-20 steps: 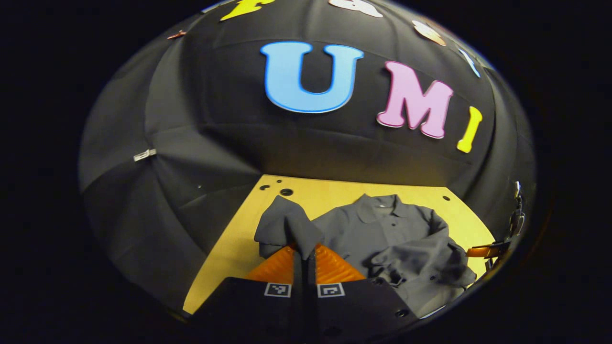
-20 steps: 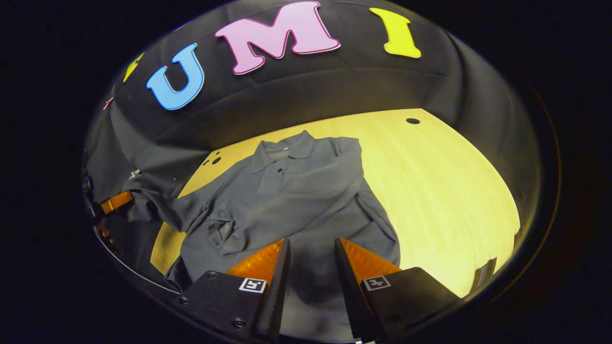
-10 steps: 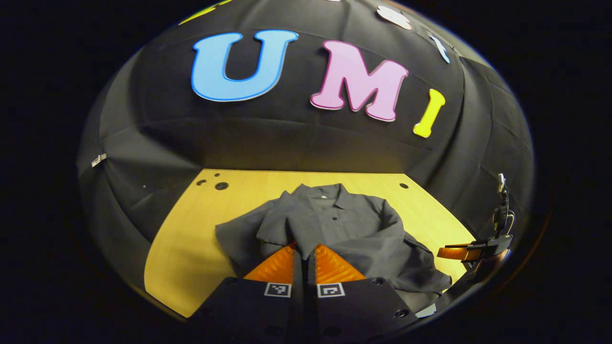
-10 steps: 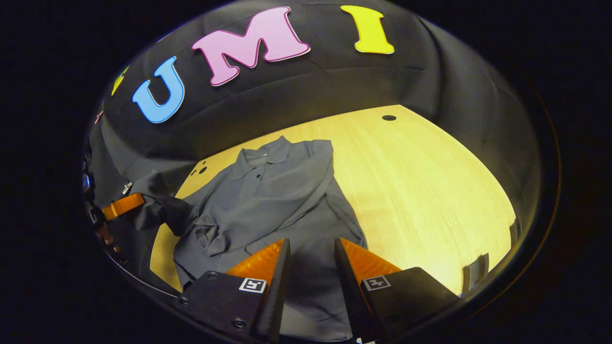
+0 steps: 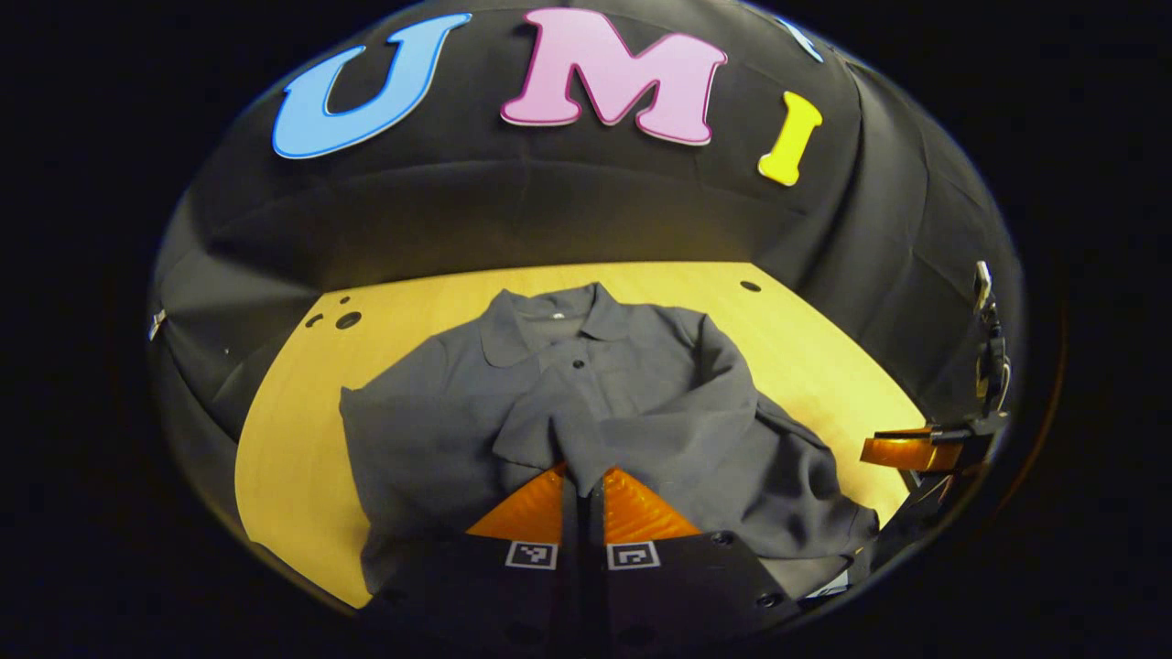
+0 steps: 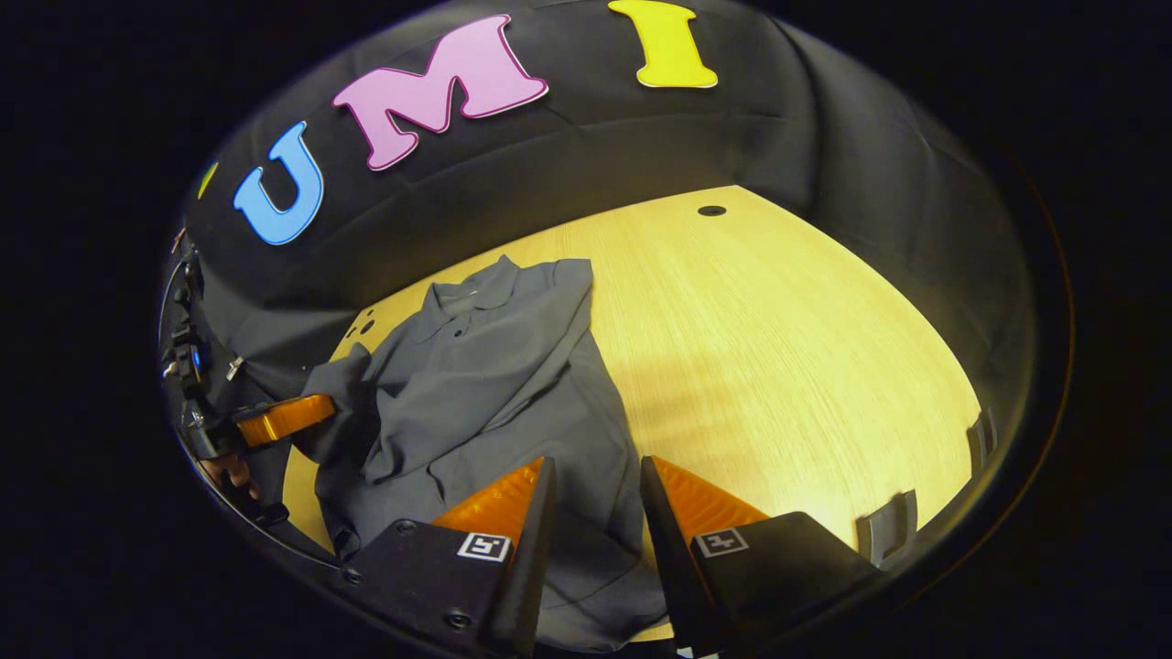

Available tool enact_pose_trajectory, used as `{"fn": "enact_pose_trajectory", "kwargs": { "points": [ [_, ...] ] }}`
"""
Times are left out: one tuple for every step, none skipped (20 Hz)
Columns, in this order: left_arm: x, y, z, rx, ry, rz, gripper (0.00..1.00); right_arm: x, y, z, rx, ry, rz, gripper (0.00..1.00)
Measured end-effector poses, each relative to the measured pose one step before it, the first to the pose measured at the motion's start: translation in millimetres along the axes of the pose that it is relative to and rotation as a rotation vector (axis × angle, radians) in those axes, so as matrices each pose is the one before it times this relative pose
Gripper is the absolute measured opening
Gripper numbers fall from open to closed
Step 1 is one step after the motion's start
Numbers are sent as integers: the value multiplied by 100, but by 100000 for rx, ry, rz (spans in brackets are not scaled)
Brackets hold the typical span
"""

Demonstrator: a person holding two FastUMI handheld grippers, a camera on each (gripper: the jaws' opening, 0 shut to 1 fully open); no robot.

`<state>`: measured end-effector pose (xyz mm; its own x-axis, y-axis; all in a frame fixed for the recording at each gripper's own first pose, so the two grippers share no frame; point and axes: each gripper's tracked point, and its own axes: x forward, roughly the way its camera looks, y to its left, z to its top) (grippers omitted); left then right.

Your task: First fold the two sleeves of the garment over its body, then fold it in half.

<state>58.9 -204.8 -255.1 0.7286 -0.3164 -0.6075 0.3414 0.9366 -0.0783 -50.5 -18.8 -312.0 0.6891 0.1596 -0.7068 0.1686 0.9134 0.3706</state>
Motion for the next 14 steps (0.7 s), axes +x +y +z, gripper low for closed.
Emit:
{"fn": "enact_pose_trajectory", "kwargs": {
  "points": [
    [783, -157, -609, 524, 1301, 607, 6, 60, -455, 34, -275, 569, 128, 58],
    [630, -399, -575, 273, 1429, 688, 6, 39, -301, -25, -116, 589, 191, 58],
    [722, -192, -489, 82, 1030, 978, 5, 243, -353, 140, 34, 640, 223, 58],
    [622, -171, -261, -250, 769, 798, 6, 197, -304, 30, 161, 393, 238, 58],
    [651, -297, -129, -381, 875, 547, 6, 103, -339, 227, 97, 534, 95, 58],
    [622, -414, -158, -93, 908, 885, 6, 425, -391, 80, -52, 790, 188, 58],
    [583, -264, -110, 284, 588, 486, 6, 78, -376, 75, 44, 492, 136, 58],
    [340, -342, -108, 191, 819, -333, 6, 73, -210, 60, 28, 302, -11, 58],
    [398, -312, -187, -81, 670, -842, 8, 152, -285, 20, 46, 378, 2, 58],
    [357, -433, -61, -370, 550, -1267, 10, 88, -227, 24, 0, 303, -3, 58],
    [133, -372, -137, -86, 445, -851, 17, 48, -219, 75, 84, 207, -54, 58],
    [-101, -242, 15, 282, 274, -945, 21, 65, -105, 8, 36, 142, -107, 58],
    [260, -489, -71, 198, -58, -1109, 30, 32, -183, 72, 163, 116, -88, 58],
    [-183, -605, 62, 126, -351, -1895, 36, -24, -36, 4, 307, 52, -70, 58]
  ]
}}
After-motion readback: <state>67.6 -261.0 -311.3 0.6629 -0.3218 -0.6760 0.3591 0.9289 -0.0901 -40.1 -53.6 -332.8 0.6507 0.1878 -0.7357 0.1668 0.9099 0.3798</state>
